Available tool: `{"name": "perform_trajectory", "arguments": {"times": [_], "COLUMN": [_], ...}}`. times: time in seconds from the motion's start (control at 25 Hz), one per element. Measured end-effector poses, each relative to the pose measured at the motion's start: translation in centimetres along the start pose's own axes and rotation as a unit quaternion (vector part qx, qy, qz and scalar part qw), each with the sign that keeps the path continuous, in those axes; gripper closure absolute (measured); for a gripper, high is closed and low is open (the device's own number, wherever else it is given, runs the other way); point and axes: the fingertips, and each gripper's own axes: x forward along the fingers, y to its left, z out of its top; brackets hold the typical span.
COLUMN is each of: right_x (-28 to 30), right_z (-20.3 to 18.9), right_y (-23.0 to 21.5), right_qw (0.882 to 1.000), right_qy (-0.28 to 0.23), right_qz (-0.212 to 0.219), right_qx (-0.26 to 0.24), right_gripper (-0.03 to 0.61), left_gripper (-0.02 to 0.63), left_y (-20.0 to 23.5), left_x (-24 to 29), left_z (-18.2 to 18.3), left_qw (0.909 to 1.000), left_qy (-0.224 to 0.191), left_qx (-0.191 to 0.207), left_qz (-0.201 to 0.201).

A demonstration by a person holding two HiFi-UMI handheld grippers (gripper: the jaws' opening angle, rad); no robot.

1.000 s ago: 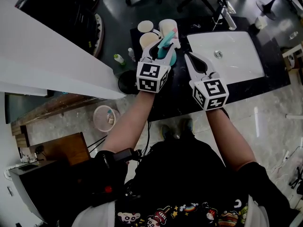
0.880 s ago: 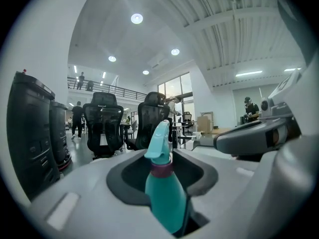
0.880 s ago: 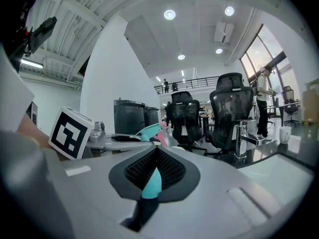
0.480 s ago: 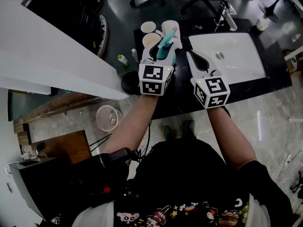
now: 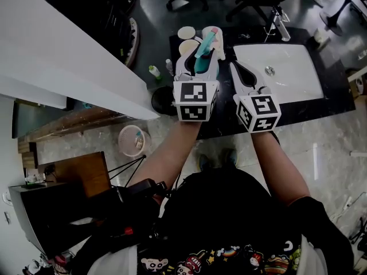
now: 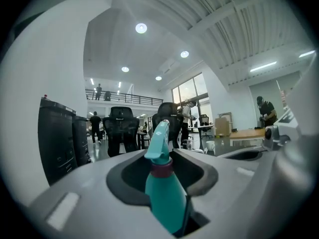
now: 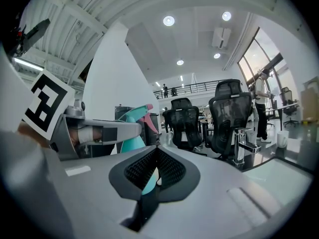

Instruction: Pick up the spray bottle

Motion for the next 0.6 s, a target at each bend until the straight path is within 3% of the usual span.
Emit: {"name": "perform_trajectory", "arguments": {"times": [0.6], "right_x": [-3.6], "right_z": [3.0], "right_y": [0.3], "right_qw": [0.999], "right_qy": [-0.031], "right_qz": [-0.006], "right_qx": [-0.005], "right_gripper": [0.555], "left_gripper": [0.468], "left_y": [-3.3], "left_x": [-5.7], "left_z": [2.9], "left_qw": [0.9993], "left_qy": [-0.036], "left_qx": [-0.011], "left_qz": [-0.005]}}
